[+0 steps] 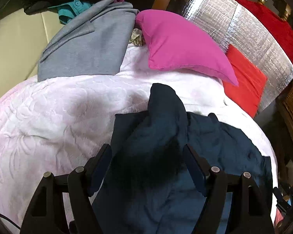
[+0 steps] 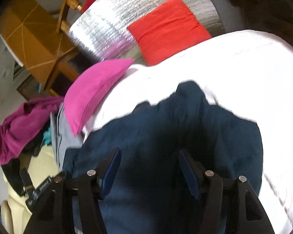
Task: Fold large clothes
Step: 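Press the folded jacket flat with both tools, then smooth the folded navy jacket flat with both tools pressing down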
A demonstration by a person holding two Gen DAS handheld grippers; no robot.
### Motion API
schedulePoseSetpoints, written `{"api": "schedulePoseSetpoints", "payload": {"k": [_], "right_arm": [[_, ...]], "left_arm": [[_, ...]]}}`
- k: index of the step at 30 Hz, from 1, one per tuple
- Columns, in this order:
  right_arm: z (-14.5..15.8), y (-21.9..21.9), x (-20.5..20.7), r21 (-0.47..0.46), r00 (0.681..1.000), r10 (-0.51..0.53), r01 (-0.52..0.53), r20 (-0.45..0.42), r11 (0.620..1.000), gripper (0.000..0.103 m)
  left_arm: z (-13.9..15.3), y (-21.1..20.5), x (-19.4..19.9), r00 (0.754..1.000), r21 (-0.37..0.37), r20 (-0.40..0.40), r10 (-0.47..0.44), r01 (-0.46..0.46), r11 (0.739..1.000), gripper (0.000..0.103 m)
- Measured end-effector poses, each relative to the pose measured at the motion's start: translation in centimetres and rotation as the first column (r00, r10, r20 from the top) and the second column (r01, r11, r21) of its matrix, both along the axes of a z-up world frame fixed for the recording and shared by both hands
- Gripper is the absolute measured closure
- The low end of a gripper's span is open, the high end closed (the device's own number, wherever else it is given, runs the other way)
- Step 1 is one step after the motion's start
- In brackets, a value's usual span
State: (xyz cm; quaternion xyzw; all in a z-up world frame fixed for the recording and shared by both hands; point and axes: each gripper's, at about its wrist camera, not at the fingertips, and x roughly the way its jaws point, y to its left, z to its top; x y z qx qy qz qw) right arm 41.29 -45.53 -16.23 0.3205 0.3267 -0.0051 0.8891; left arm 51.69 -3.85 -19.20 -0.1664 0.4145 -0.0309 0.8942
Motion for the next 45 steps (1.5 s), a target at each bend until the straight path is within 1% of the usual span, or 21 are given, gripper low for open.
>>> {"api": "schedulePoseSetpoints", "payload": {"k": [2, 6, 11, 12, 13, 14, 15, 16, 18, 20, 23, 26, 29, 32, 33, 35, 36, 38, 40, 42, 45], "right_arm": [[-0.3, -0.7, 1.5, 0.023, 1.0, -0.014, 0.014, 0.004, 1.0, 0.038], [-1.4, -2.2, 3.0, 0.078, 0.999, -0.042, 0.042, -0.007, 0.996, 0.038], [-3.5, -4.4, 5.1, 0.12, 0.994, -0.097, 0.102, -0.053, 0.988, 0.038], [-3.9, -4.9, 5.5, 0.118, 0.991, -0.117, 0.124, -0.065, 0.985, 0.038], [-4.4, -5.5, 6.0, 0.124, 0.989, -0.129, 0.138, -0.077, 0.983, 0.038], [-5.4, -6.1, 6.5, 0.149, 0.988, -0.123, 0.137, -0.098, 0.979, 0.038], [-6.0, -6.3, 6.9, 0.164, 0.987, -0.117, 0.134, -0.11, 0.977, 0.039], [-6.8, -6.6, 7.3, 0.185, 0.986, -0.115, 0.137, -0.123, 0.973, 0.039], [-7.0, -6.5, 7.7, 0.163, 0.986, -0.111, 0.13, -0.121, 0.978, 0.039], [-7.0, -6.1, 8.0, 0.129, 0.987, -0.103, 0.119, -0.121, 0.984, 0.038], [-7.0, -6.3, 7.6, 0.137, 0.989, -0.101, 0.116, -0.109, 0.984, 0.038], [-6.4, -6.4, 6.5, 0.14, 0.99, -0.115, 0.126, -0.086, 0.982, 0.038], [-4.6, -5.8, 5.2, 0.071, 0.991, -0.121, 0.125, -0.056, 0.99, 0.038], [-1.9, -4.0, 3.5, -0.013, 0.998, -0.069, 0.069, -0.006, 0.998, 0.038], [-1.3, -3.5, 3.1, -0.029, 0.999, -0.049, 0.05, 0.006, 0.998, 0.038], [-0.1, -2.1, 2.3, -0.072, 1.0, -0.009, 0.01, 0.019, 0.997, 0.037], [0.3, -1.3, 1.8, -0.094, 1.0, 0.009, -0.007, 0.023, 0.996, 0.036], [0.3, 0.0, 1.2, -0.114, 1.0, 0.03, -0.029, 0.007, 0.993, 0.029], [0.0, 0.6, 1.1, -0.117, 0.999, 0.044, -0.045, -0.015, 0.992, 0.029], [-0.5, 1.0, 0.7, -0.123, 0.998, 0.045, -0.051, -0.051, 0.991, 0.029], [-1.2, 1.1, -0.1, -0.138, 0.995, 0.027, -0.041, -0.098, 0.99, 0.029]], "left_arm": [[0.0, -0.4, 0.7, 1.0, 0.01, -0.001, -0.002, 0.002, 1.0, 0.027], [-0.4, -0.8, 2.5, 1.0, 0.035, -0.014, -0.005, 0.005, 0.999, 0.027], [-1.7, -0.1, 4.7, 0.999, 0.034, -0.042, 0.01, -0.009, 0.999, 0.027], [-2.1, 0.0, 5.1, 0.999, 0.042, -0.05, 0.016, -0.014, 0.999, 0.026], [-2.6, 0.1, 5.7, 0.998, 0.048, -0.063, 0.019, -0.016, 0.999, 0.021], [-3.4, 0.2, 6.3, 0.996, 0.046, -0.087, 0.023, -0.019, 0.999, 0.018], [-4.4, 0.4, 6.9, 0.993, 0.024, -0.117, 0.022, -0.02, 1.0, 0.013], [-5.0, 0.5, 7.2, 0.99, 0.004, -0.137, 0.021, -0.021, 1.0, 0.012], [-6.0, 0.9, 7.8, 0.986, -0.041, -0.165, 0.019, -0.027, 0.999, 0.01], [-6.2, 1.1, 8.0, 0.985, -0.054, -0.173, 0.02, -0.029, 0.998, 0.009], [-5.8, 1.2, 7.6, 0.985, -0.051, -0.173, 0.023, -0.033, 0.998, 0.009], [-4.5, 1.1, 6.8, 0.986, -0.033, -0.163, 0.026, -0.031, 0.999, 0.01], [-2.0, 0.7, 5.3, 0.996, -0.038, -0.095, 0.002, -0.006, 0.999, 0.01], [0.5, -0.3, 3.4, 0.999, -0.043, -0.006, -0.051, 0.051, 0.998, 0.01], [1.2, -0.9, 2.7, 0.997, -0.037, 0.021, -0.072, 0.073, 0.997, 0.01], [2.1, -2.2, 1.7, 0.991, -0.014, 0.046, -0.123, 0.124, 0.992, 0.01], [2.2, -3.1, 1.3, 0.987, 0.001, 0.047, -0.155, 0.155, 0.988, 0.01], [2.3, -4.8, 0.5, 0.978, 0.042, 0.032, -0.208, 0.207, 0.977, 0.01], [2.0, -6.8, -0.4, 0.966, 0.112, 0.007, -0.26, 0.257, 0.96, 0.01], [1.7, -8.4, -1.2, 0.958, 0.18, -0.005, -0.285, 0.282, 0.942, 0.01], [1.5, -10.4, -2.8, 0.949, 0.281, 0.0, -0.317, 0.304, 0.91, 0.01]]}}
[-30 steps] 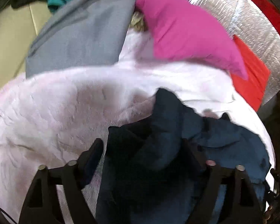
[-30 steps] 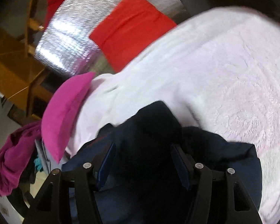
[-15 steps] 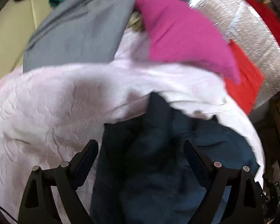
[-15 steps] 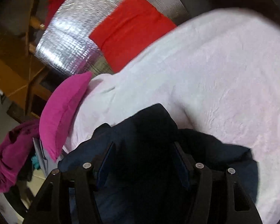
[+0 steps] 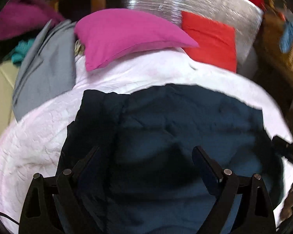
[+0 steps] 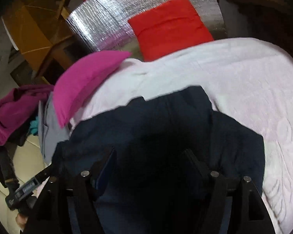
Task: Fold large clothes
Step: 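Smooth the folded navy jacket flat with both tools pressing down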
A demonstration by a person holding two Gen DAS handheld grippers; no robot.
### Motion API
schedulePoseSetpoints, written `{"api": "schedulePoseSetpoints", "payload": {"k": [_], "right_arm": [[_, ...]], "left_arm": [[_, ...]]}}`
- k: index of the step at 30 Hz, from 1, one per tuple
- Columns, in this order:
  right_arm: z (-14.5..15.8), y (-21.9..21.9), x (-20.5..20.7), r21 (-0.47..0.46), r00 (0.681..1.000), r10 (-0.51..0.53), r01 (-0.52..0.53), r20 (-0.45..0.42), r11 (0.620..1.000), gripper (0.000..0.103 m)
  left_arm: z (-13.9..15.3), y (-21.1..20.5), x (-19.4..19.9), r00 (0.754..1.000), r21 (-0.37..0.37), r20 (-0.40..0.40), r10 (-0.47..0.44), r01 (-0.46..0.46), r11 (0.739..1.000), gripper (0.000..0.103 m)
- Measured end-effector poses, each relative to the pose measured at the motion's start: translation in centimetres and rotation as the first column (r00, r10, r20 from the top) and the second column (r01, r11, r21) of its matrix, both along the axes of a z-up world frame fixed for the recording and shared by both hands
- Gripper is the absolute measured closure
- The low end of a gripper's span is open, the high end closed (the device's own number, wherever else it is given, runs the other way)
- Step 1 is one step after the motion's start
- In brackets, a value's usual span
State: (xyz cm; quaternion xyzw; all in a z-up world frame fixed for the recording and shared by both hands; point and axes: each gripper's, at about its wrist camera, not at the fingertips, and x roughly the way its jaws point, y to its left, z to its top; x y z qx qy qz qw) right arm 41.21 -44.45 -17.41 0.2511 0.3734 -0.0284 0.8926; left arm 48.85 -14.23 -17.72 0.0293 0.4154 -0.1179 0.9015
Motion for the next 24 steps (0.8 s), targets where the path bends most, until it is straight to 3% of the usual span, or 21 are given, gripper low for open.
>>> {"api": "schedulePoseSetpoints", "payload": {"k": [6, 9, 12, 17, 24], "right_arm": [[-2.6, 0.4, -0.4, -0.06, 0.995, -0.009, 0.003, -0.101, 0.998, 0.029], [-2.9, 0.9, -0.9, -0.109, 0.995, 0.002, -0.012, -0.099, 0.994, 0.029], [-2.3, 0.7, -2.2, -0.08, 0.996, -0.015, 0.008, -0.088, 0.997, 0.029], [-0.2, 0.3, -5.0, -0.061, 0.999, -0.037, 0.035, -0.036, 0.998, 0.029], [0.9, 1.5, -9.1, -0.077, 0.999, -0.026, 0.022, -0.047, 0.997, 0.029]], "left_arm": [[-0.7, -1.8, -2.5, 0.998, 0.147, 0.067, -0.01, 0.0, 0.989, 0.01], [-1.0, -2.2, -3.4, 0.994, 0.212, 0.106, -0.028, 0.005, 0.977, 0.01], [-0.8, -2.3, -4.7, 0.99, 0.242, 0.136, -0.041, 0.007, 0.97, 0.01], [0.7, -1.9, -7.6, 0.975, 0.245, 0.211, -0.071, 0.017, 0.969, 0.01], [2.2, -1.4, -10.8, 0.965, 0.195, 0.249, -0.08, 0.031, 0.98, 0.01]]}}
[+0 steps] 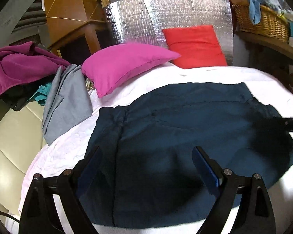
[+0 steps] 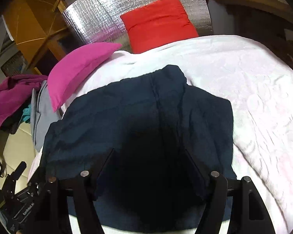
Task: Fold large clothes
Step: 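Smooth the folded navy jacket flat with both tools pressing down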
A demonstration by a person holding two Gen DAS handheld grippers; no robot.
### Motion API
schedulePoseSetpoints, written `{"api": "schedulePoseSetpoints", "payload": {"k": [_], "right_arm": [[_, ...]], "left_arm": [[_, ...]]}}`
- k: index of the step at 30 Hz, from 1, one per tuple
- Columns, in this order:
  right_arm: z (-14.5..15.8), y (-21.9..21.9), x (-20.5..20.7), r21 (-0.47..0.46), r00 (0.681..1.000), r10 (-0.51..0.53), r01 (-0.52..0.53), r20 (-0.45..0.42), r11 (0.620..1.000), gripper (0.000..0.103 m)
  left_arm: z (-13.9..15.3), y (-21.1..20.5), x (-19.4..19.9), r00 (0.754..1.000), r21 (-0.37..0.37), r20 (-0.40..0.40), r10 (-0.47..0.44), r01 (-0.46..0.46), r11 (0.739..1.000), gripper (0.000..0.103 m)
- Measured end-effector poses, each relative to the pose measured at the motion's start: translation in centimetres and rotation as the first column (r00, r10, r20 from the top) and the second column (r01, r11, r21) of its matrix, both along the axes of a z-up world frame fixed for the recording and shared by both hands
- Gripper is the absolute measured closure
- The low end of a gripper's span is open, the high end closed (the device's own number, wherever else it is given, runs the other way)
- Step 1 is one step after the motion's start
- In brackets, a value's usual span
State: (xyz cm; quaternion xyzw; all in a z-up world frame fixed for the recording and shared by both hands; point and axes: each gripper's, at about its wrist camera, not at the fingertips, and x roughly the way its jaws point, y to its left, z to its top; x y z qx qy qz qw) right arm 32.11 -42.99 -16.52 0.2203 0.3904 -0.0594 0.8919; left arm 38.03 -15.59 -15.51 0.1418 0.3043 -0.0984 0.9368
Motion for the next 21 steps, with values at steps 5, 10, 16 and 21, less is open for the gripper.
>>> {"api": "schedulePoseSetpoints", "payload": {"k": [5, 10, 16, 21], "right_arm": [[0.0, 1.4, -1.9, -0.008, 1.0, 0.019, -0.019, -0.011, 1.0, 0.029], [-0.9, 2.3, -1.9, -0.009, 0.998, 0.037, -0.038, -0.04, 0.999, 0.026], [-3.1, 2.2, -0.4, 0.018, 0.993, 0.03, -0.028, -0.118, 0.999, 0.023], [-3.2, 2.1, 0.0, 0.04, 0.991, 0.035, -0.03, -0.128, 0.999, 0.017]], "left_arm": [[0.0, 0.5, -1.5, 1.0, -0.009, 0.001, 0.004, -0.004, 1.0, 0.01], [-0.4, 0.7, -2.0, 1.0, -0.015, -0.015, 0.011, -0.012, 1.0, 0.01], [-1.1, 0.9, -1.2, 0.999, 0.003, -0.031, 0.028, -0.028, 1.0, 0.01], [-1.3, 1.0, -0.6, 0.999, 0.009, -0.035, 0.04, -0.04, 0.999, 0.01]]}}
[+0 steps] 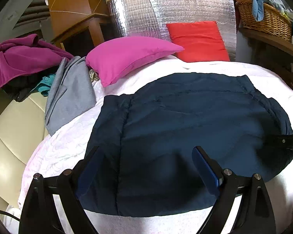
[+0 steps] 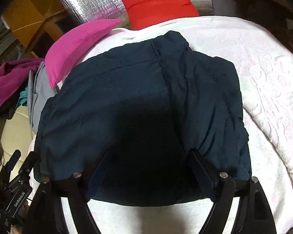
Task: Fold large clothes
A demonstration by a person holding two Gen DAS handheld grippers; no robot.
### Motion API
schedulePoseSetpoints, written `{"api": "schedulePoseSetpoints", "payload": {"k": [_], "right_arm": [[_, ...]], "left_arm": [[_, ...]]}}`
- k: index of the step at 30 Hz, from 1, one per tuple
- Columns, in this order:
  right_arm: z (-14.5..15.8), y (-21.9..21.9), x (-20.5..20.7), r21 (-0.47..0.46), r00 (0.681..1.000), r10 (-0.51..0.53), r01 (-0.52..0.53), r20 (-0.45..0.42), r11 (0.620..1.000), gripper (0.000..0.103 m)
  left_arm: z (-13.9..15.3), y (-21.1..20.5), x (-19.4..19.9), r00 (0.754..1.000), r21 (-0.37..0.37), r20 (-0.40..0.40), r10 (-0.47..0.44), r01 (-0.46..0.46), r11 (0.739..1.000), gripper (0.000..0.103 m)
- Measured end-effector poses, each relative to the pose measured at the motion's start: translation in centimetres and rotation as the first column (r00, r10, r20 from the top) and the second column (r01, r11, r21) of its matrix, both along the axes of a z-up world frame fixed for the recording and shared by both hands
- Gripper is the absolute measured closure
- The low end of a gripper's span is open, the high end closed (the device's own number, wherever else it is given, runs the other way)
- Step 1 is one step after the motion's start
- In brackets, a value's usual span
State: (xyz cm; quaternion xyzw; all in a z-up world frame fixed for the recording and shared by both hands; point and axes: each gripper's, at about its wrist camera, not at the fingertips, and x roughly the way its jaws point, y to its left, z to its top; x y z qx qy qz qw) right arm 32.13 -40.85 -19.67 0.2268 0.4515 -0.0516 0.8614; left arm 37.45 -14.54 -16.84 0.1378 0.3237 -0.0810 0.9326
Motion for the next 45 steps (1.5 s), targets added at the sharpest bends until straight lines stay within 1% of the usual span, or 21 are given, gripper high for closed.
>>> {"api": "schedulePoseSetpoints", "payload": {"k": [3, 6, 10, 12, 14, 16, 18, 20, 23, 25, 27, 29, 31, 33, 35, 37, 39, 41, 42, 43, 45], "right_arm": [[0.5, -0.2, -0.3, 0.024, 1.0, -0.003, 0.003, 0.013, 1.0, 0.017], [1.8, -0.8, -0.9, 0.049, 0.998, -0.007, 0.003, 0.065, 0.999, 0.017], [3.4, -1.6, -1.7, -0.018, 0.99, -0.058, 0.06, 0.125, 0.998, 0.02], [3.2, -2.1, -1.4, -0.045, 0.99, -0.085, 0.09, 0.109, 0.995, 0.021], [1.8, -2.7, -0.6, -0.029, 0.994, -0.095, 0.097, 0.06, 0.995, 0.021], [0.2, -2.8, 0.2, -0.005, 0.997, -0.081, 0.081, 0.001, 0.997, 0.021], [-0.5, -2.4, 1.0, -0.034, 0.998, -0.063, 0.062, -0.024, 0.997, 0.02], [-0.2, -2.1, 1.0, -0.052, 0.998, -0.059, 0.057, -0.023, 0.997, 0.019], [0.3, -2.5, 0.9, -0.033, 0.998, -0.059, 0.058, -0.017, 0.998, 0.019], [1.7, -3.6, 0.1, 0.01, 0.997, -0.071, 0.071, 0.036, 0.997, 0.019], [2.8, -5.2, -0.7, 0.017, 0.991, -0.108, 0.107, 0.077, 0.994, 0.019], [3.2, -7.4, -1.5, 0.037, 0.983, -0.162, 0.159, 0.088, 0.987, 0.019], [2.6, -10.5, -2.3, 0.134, 0.969, -0.236, 0.224, 0.076, 0.965, 0.019], [1.7, -12.8, -2.9, 0.243, 0.957, -0.282, 0.259, 0.064, 0.935, 0.019], [1.1, -14.0, -3.1, 0.298, 0.955, -0.29, 0.262, 0.055, 0.918, 0.019], [0.3, -14.0, -2.9, 0.328, 0.959, -0.281, 0.252, 0.044, 0.91, 0.019], [-0.7, -13.6, -2.2, 0.369, 0.968, -0.251, 0.222, 0.03, 0.902, 0.021], [-1.9, -12.8, -1.3, 0.361, 0.973, -0.23, 0.215, -0.002, 0.907, 0.026], [-2.4, -12.0, -0.7, 0.303, 0.975, -0.221, 0.22, -0.034, 0.927, 0.027], [-2.9, -11.2, -0.3, 0.259, 0.976, -0.209, 0.217, -0.055, 0.941, 0.037], [-3.0, -10.9, -0.1, 0.253, 0.974, -0.218, 0.224, -0.052, 0.941, 0.041]], "left_arm": [[-0.1, 0.1, 0.2, 1.0, 0.004, -0.001, 0.004, -0.004, 1.0, 0.01], [-0.2, 0.1, 0.4, 1.0, 0.011, -0.006, 0.009, -0.009, 1.0, 0.01], [-0.5, 0.2, 0.8, 1.0, 0.015, -0.015, 0.018, -0.018, 1.0, 0.01], [-0.6, 0.2, 1.0, 1.0, 0.019, -0.018, 0.023, -0.023, 1.0, 0.01], [-0.8, 0.3, 1.1, 0.999, 0.022, -0.024, 0.027, -0.027, 0.999, 0.01], [-1.2, 0.3, 1.4, 0.999, 0.029, -0.037, 0.035, -0.034, 0.999, 0.01], [-1.6, 0.4, 1.6, 0.998, 0.039, -0.049, 0.044, -0.042, 0.998, 0.01], [-1.9, 0.5, 1.8, 0.997, 0.047, -0.058, 0.053, -0.051, 0.998, 0.01], [-1.7, 1.1, 1.9, 0.997, 0.046, -0.059, 0.057, -0.054, 0.997, 0.01], [-0.9, 2.2, 2.1, 0.997, 0.033, -0.044, 0.068, -0.067, 0.997, 0.01], [0.0, 4.3, 2.7, 0.994, -0.009, -0.038, 0.107, -0.107, 0.994, 0.01], [0.4, 7.3, 3.9, 0.984, -0.08, -0.078, 0.163, -0.169, 0.982, 0.01], [0.0, 10.3, 5.3, 0.967, -0.152, -0.152, 0.205, -0.228, 0.962, 0.01], [-1.0, 13.1, 6.6, 0.94, -0.2, -0.227, 0.256, -0.302, 0.932, 0.01], [-2.2, 14.8, 7.7, 0.912, -0.216, -0.292, 0.289, -0.358, 0.908, 0.01], [-3.8, 15.3, 8.6, 0.882, -0.207, -0.369, 0.293, -0.386, 0.899, 0.01], [-4.9, 15.1, 9.0, 0.866, -0.217, -0.417, 0.277, -0.391, 0.895, 0.01], [-5.3, 15.0, 9.1, 0.863, -0.23, -0.426, 0.271, -0.393, 0.89, 0.01], [-5.4, 14.9, 9.0, 0.864, -0.225, -0.424, 0.273, -0.392, 0.892, 0.01], [-5.5, 14.8, 9.0, 0.862, -0.224, -0.427, 0.274, -0.394, 0.891, 0.01], [-5.6, 14.9, 9.0, 0.861, -0.227, -0.43, 0.271, -0.394, 0.891, 0.01]]}}
